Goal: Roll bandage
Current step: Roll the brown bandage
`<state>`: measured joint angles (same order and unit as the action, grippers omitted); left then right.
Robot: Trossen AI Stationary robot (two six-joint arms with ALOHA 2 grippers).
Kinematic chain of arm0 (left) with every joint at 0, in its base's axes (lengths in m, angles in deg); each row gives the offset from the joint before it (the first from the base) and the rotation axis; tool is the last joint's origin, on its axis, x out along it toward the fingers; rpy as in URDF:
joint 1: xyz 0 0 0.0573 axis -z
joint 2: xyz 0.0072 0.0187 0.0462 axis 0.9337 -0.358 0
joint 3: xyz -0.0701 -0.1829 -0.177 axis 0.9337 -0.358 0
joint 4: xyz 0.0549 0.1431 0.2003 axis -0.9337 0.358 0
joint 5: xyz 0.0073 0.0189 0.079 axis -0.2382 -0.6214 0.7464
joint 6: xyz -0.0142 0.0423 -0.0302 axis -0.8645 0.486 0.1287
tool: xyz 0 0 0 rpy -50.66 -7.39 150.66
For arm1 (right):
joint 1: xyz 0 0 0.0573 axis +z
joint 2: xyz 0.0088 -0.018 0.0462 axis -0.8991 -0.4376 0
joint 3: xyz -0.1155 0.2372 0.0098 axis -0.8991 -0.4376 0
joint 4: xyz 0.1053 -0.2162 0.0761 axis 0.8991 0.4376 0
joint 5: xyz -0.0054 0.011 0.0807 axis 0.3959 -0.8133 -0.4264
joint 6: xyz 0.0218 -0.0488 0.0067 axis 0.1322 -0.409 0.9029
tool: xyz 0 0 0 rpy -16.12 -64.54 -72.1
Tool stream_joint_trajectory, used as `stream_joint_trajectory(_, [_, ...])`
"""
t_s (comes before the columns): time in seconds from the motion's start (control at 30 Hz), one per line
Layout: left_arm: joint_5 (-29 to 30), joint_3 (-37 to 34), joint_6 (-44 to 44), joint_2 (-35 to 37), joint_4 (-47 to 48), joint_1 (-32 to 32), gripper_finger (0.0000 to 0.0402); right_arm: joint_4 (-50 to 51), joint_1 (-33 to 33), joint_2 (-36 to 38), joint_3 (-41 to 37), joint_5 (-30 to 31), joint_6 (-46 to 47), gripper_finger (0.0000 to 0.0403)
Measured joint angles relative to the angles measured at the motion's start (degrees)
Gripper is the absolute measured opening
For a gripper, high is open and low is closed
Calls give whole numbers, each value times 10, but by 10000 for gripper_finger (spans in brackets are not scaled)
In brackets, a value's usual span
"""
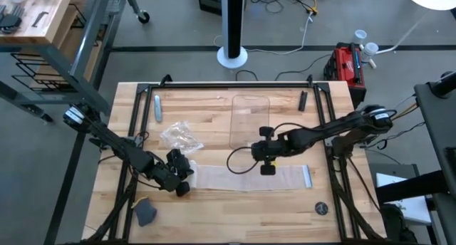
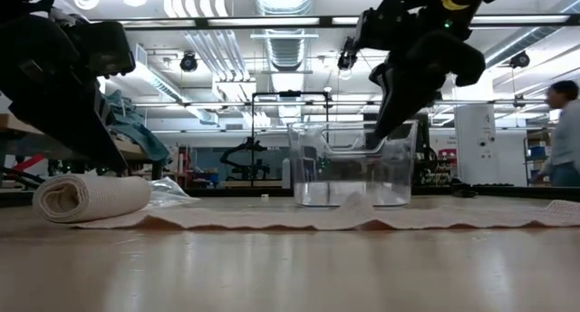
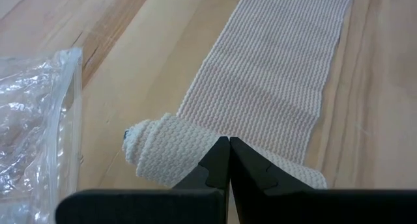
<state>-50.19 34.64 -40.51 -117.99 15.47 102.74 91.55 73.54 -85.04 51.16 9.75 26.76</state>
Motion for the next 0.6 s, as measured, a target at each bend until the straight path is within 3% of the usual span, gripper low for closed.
stream_joint_trajectory(0.37, [2, 0, 0, 0, 0, 0, 0, 44, 0, 76, -1, -36, 5, 2])
stream_joint_trajectory(0.6, [6, 0, 0, 0, -1, 0, 0, 39, 0, 63, -1, -35, 11, 2])
